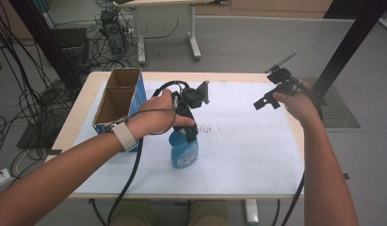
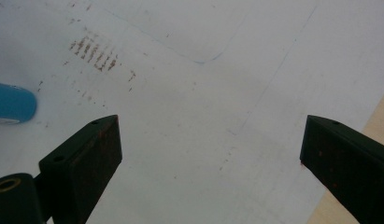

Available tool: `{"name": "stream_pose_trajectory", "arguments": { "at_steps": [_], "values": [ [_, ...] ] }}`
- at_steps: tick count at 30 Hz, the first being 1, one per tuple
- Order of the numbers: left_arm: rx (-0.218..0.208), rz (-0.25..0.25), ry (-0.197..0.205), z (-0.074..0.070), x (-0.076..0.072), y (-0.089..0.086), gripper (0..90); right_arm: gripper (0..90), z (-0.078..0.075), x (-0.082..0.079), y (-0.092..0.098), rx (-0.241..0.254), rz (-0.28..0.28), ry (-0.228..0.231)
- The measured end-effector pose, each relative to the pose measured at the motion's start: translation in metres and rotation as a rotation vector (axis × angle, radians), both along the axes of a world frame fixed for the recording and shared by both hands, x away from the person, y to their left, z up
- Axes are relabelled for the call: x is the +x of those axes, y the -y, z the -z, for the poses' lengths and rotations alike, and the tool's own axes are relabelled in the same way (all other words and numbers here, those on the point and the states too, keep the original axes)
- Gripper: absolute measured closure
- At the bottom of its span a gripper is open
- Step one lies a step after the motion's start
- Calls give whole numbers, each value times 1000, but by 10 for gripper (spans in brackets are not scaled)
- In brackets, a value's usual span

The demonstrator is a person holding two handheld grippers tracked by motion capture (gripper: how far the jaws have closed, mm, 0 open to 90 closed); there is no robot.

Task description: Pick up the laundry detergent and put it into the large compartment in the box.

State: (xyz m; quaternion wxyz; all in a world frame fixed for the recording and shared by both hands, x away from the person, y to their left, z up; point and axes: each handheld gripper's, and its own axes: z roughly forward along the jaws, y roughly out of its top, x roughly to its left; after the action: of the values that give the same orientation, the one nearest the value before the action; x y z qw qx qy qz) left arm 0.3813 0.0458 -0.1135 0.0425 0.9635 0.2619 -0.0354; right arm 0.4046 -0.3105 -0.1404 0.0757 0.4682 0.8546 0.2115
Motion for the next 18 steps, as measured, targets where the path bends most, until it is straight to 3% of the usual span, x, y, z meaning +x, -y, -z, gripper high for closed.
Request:
{"name": "stream_pose_trajectory", "arguments": {
  "at_steps": [7, 18],
  "values": [
    [8, 4, -3, 16, 0, 5, 99, 53, 4, 0, -3, -2, -8, -1],
    [35, 4, 10, 30, -1, 14, 112, 53, 9, -2, 2, 9, -2, -2]
  ]
}}
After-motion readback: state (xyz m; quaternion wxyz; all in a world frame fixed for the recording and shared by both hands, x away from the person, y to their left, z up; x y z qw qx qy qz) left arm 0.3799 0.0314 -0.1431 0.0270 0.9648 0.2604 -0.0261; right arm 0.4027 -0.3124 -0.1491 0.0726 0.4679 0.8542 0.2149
